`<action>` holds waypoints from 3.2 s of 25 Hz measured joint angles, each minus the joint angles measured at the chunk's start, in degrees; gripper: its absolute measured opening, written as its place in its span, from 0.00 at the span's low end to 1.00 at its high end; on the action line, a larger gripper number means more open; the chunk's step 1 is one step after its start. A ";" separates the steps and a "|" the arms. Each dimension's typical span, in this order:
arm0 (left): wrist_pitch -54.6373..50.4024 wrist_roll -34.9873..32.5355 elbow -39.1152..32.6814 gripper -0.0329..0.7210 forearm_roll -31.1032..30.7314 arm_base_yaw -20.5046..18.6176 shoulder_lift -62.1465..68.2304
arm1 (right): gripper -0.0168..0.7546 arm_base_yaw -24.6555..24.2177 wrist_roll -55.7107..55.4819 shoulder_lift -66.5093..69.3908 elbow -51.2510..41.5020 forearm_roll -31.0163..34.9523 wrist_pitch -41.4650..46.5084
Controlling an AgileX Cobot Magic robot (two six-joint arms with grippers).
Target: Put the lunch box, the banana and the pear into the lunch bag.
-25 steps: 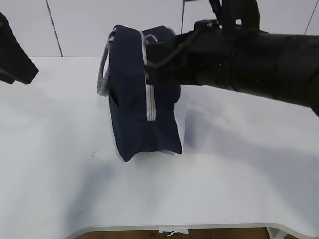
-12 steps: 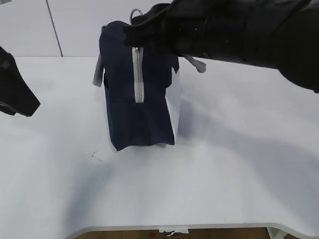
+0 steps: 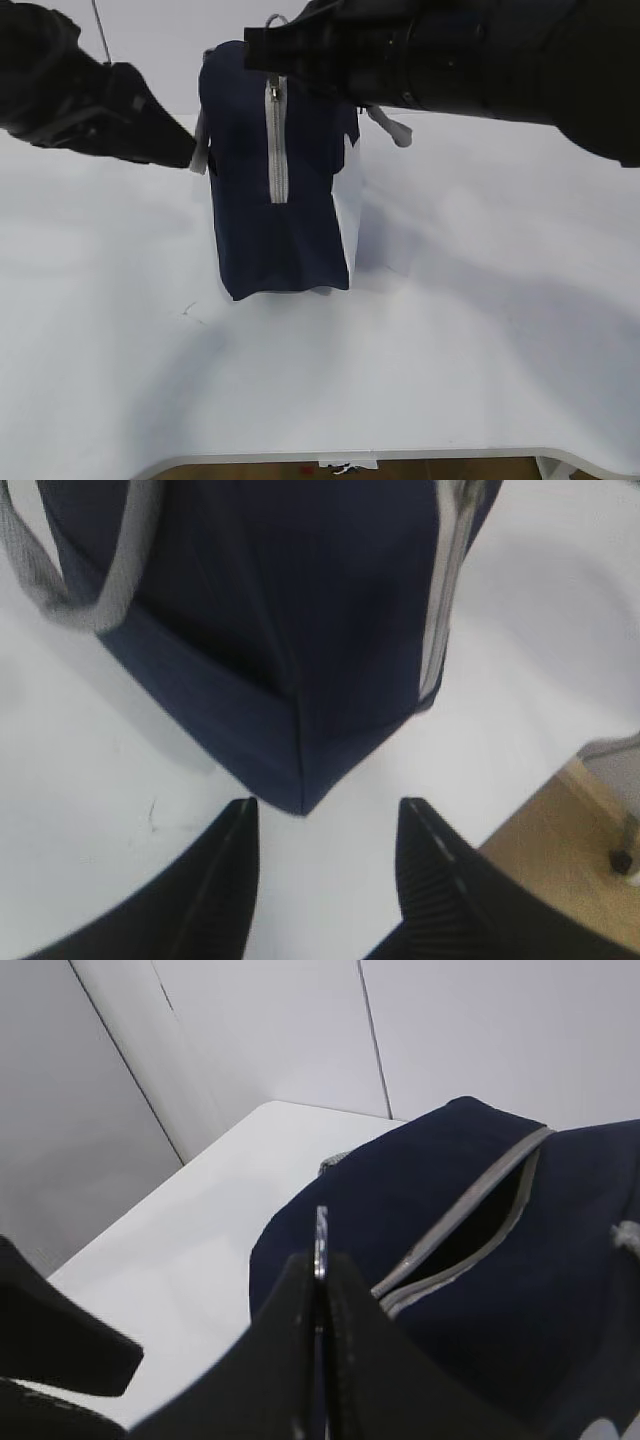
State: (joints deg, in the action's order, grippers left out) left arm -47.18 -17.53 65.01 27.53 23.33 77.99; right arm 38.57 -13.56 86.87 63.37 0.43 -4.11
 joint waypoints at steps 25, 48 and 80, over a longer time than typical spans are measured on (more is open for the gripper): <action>17.48 -9.36 0.00 0.54 14.14 2.39 10.39 | 0.02 0.00 -0.13 0.00 1.32 2.29 0.98; 5.14 -16.85 0.00 0.04 -0.46 2.52 9.53 | 0.02 -0.50 -0.15 0.05 1.35 2.31 2.60; -3.03 -16.85 0.00 0.04 -3.99 2.52 2.65 | 0.02 -9.29 -0.25 15.87 22.70 0.16 14.55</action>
State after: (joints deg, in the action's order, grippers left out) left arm -50.21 -34.38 65.01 23.54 25.85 80.64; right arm 29.28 -13.80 102.74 86.07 0.58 10.44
